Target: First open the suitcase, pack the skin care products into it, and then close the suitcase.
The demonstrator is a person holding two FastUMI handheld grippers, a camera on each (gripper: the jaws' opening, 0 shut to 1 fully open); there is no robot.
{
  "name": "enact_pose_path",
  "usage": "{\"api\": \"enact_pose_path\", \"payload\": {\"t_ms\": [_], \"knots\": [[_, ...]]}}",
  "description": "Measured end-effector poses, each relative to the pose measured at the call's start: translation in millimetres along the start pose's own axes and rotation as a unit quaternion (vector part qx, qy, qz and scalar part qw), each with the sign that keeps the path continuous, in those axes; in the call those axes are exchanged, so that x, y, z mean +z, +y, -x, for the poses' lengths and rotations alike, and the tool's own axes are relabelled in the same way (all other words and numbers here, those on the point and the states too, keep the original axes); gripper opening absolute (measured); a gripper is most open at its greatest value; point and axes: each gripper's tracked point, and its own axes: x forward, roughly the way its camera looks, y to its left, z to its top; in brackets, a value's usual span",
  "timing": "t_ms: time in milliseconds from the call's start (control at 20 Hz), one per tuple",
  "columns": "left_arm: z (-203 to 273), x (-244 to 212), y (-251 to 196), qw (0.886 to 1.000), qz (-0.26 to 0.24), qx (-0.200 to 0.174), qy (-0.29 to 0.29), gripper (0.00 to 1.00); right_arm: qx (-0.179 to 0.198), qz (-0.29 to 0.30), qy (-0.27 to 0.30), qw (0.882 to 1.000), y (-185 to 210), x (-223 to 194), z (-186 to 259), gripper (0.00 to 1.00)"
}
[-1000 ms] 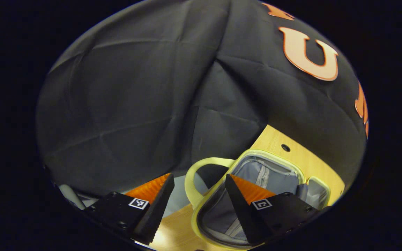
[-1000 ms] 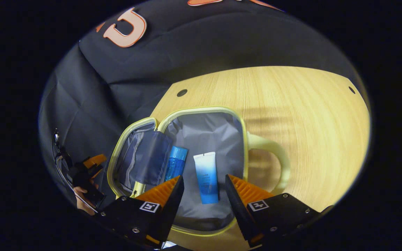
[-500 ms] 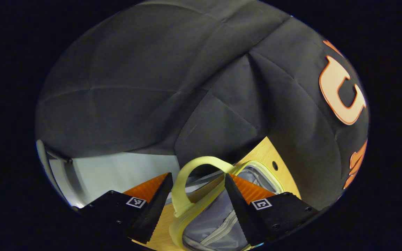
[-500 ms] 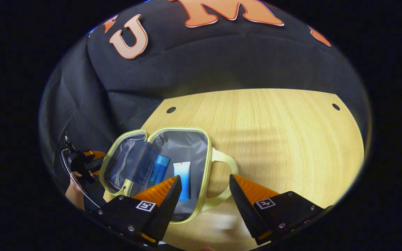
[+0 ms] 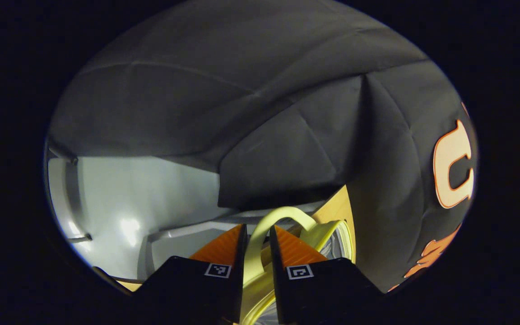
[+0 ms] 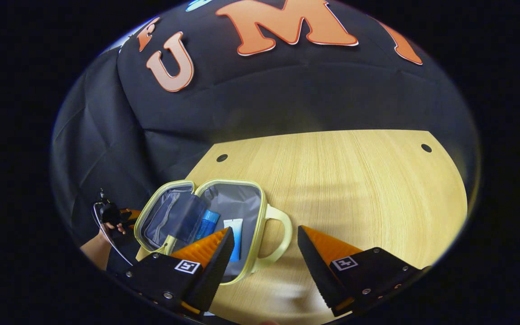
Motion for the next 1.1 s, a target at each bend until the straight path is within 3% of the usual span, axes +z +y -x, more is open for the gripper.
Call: {"api": "enact_pose_path", "payload": {"t_ms": [50,200,300,600,900,1100], "knots": [[-4,2,-3,1.0,-0.003,-0.012,-0.001,0.17,-0.004,0.003,-0.002,1.0,-6,2,3,0.9],[6,12,-15,0.999,0.003,-0.045,-0.01,0.16,-0.013,-0.001,-0.013,1.0,-19,7,15,0.9],[17,11,-32,0.997,0.018,-0.069,-0.01,0.04,-0.025,-0.006,-0.016,1.0,-32,9,21,0.9],[63,22,-87,0.988,-0.018,-0.148,-0.029,0.03,-0.05,-0.026,-0.03,0.998,-45,13,29,0.9],[119,15,-154,0.971,-0.08,-0.219,-0.045,0.02,-0.061,-0.033,-0.055,0.996,-43,20,36,0.9],[140,2,-192,0.96,-0.138,-0.238,-0.054,0.02,-0.071,-0.031,-0.067,0.995,-57,23,49,0.9]]}}
